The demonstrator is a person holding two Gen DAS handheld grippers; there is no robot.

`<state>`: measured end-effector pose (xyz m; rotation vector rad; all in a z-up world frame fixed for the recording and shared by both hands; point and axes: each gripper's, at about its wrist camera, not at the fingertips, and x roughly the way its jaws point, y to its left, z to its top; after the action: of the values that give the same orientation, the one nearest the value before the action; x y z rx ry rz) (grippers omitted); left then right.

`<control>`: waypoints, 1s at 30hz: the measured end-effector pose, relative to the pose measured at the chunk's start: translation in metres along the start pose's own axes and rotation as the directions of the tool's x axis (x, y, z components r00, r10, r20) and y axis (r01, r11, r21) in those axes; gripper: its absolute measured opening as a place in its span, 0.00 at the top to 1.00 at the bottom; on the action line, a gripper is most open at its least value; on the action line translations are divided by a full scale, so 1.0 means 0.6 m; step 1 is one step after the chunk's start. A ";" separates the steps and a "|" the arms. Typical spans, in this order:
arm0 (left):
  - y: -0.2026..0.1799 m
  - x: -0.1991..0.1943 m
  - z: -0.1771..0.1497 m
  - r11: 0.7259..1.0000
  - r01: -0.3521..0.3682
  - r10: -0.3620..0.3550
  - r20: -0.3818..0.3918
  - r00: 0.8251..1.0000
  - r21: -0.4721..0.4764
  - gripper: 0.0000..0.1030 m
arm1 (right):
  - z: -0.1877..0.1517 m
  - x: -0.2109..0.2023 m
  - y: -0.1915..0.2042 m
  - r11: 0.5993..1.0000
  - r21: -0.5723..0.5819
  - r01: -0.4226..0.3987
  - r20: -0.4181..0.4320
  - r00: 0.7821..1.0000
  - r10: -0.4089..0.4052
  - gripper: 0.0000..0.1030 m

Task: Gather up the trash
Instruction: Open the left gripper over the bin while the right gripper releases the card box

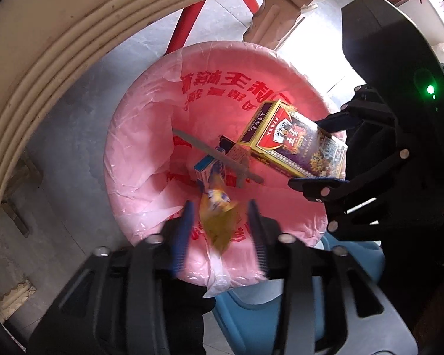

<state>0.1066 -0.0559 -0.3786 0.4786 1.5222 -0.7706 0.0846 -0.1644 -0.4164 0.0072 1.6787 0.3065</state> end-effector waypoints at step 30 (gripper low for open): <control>-0.037 -0.150 -0.050 0.987 -0.157 0.157 0.199 0.967 -0.019 0.48 | -0.025 -0.109 0.026 1.000 0.017 -0.023 0.132 0.991 0.020 0.32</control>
<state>0.0803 -0.0365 -0.2867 0.4982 1.2825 -0.6717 0.0759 -0.1644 -0.3479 0.0580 1.5508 0.3008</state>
